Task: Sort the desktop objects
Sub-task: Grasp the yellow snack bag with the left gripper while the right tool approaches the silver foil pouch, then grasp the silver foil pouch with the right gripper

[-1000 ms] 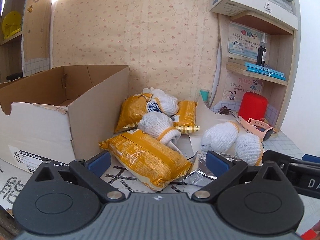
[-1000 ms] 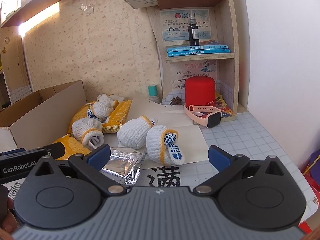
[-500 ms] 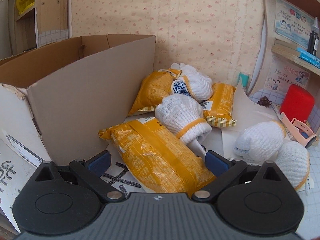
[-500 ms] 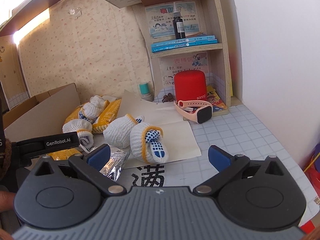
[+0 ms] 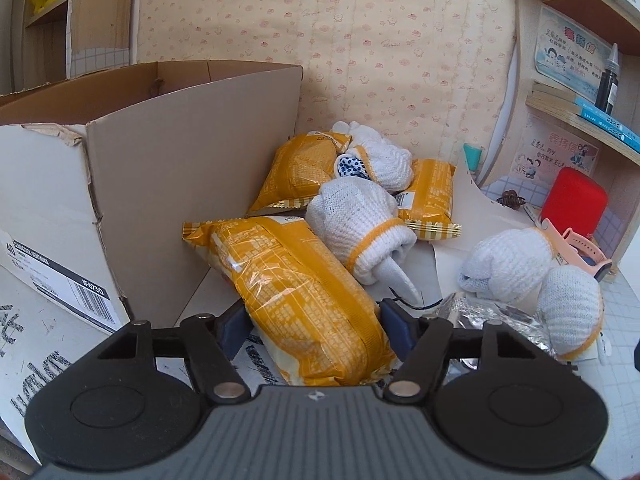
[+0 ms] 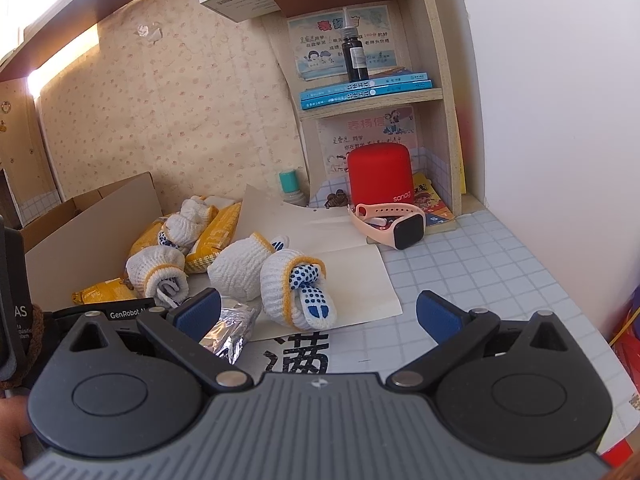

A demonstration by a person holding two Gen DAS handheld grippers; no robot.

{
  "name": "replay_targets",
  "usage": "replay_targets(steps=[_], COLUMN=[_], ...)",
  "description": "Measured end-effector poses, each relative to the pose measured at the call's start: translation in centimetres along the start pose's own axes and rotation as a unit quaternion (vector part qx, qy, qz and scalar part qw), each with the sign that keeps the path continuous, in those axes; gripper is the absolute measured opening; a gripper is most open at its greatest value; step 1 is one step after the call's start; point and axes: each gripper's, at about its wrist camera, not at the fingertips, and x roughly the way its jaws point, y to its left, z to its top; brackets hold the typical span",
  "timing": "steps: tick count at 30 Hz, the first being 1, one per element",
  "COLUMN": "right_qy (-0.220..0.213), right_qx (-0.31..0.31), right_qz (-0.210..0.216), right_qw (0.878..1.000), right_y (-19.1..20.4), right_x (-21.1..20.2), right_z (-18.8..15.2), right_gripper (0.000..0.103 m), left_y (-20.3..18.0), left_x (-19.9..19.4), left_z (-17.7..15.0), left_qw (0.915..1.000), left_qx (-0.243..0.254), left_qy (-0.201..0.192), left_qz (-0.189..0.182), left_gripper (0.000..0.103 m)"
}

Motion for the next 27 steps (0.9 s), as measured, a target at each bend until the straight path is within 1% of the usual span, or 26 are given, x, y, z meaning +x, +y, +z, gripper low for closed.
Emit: replay_targets(steps=[4, 11, 15, 17, 20, 22, 25, 27], right_qy=[0.004, 0.031, 0.047, 0.048, 0.055, 0.064, 0.079, 0.089], right_qx=[-0.005, -0.04, -0.057, -0.063, -0.075, -0.071, -0.072, -0.074], right_qz=[0.01, 0.041, 0.043, 0.043, 0.034, 0.031, 0.011, -0.014], right_qw=[1.0, 0.998, 0.996, 0.996, 0.995, 0.995, 0.994, 0.993], right_y=[0.8, 3.4, 4.9, 5.8, 7.0, 7.7, 9.0, 10.0], right_x=[0.1, 1.7, 3.1, 3.6, 4.7, 5.4, 6.2, 6.8], right_z=[-0.1, -0.9, -1.1, -1.1, -1.0, -1.0, -1.1, -1.3], right_gripper=[0.101, 0.101, 0.101, 0.101, 0.101, 0.101, 0.101, 0.101], left_y=[0.3, 1.4, 2.0, 2.3, 2.7, 3.1, 3.8, 4.2], left_x=[-1.3, -4.0, -5.9, -6.6, -7.6, -8.0, -8.1, -8.2], left_z=[-0.5, -1.7, -2.7, -3.2, -3.7, -3.8, -3.8, -3.8], left_qw=[0.9996, 0.9968, 0.9939, 0.9928, 0.9914, 0.9913, 0.9923, 0.9925], left_qx=[0.022, 0.067, 0.091, 0.096, 0.103, 0.102, 0.094, 0.091], left_qy=[-0.012, -0.036, -0.055, -0.064, -0.076, -0.078, -0.077, -0.076], left_qz=[-0.013, -0.025, -0.029, -0.029, -0.03, -0.031, -0.028, -0.028], left_gripper=[0.065, 0.064, 0.064, 0.064, 0.065, 0.064, 0.064, 0.064])
